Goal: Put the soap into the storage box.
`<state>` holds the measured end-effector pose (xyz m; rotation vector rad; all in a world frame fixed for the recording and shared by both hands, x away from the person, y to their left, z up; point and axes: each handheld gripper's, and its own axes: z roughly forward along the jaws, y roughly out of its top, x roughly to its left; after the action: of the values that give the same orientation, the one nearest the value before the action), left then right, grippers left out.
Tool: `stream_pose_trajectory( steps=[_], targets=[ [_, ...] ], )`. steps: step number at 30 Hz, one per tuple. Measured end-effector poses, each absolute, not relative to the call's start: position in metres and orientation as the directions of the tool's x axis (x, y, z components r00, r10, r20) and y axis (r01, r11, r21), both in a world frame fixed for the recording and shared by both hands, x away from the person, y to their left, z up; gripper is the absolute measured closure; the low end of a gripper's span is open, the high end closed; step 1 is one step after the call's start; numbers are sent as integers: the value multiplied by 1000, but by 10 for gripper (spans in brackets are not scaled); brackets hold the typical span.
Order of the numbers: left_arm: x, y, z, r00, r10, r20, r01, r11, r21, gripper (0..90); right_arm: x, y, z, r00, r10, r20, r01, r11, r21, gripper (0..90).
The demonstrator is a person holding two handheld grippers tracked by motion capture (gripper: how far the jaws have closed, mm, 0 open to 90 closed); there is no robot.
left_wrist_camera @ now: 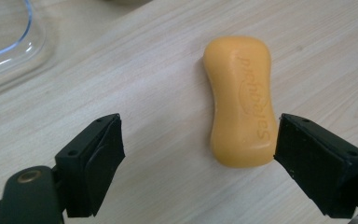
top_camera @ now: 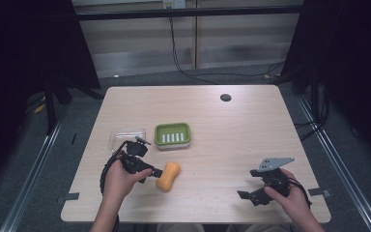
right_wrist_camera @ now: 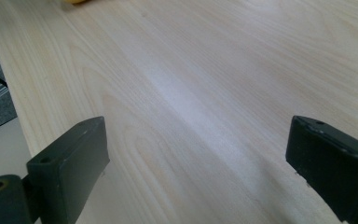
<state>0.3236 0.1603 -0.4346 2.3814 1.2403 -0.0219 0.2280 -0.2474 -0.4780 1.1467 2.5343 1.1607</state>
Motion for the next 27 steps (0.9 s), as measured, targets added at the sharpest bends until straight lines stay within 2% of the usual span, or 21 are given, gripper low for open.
stream_pose_trajectory(
  steps=[16, 23, 25, 27],
  targets=[
    [325, 135, -446, 633, 748, -202, 762, -554, 336, 185, 229, -246, -479, -707, 682, 187, 588, 419, 692, 53],
    [327, 128, -445, 634, 745, -207, 759, -551, 347, 152, 227, -247, -479, -707, 682, 185, 586, 421, 693, 52],
    [327, 124, -446, 637, 739, -219, 760, -552, 343, 158, 226, -248, -478, -705, 685, 184, 586, 417, 694, 52],
    [327, 119, -447, 650, 731, -210, 750, -571, 334, 210, 225, -249, -478, -704, 687, 182, 586, 416, 695, 52]
  ],
)
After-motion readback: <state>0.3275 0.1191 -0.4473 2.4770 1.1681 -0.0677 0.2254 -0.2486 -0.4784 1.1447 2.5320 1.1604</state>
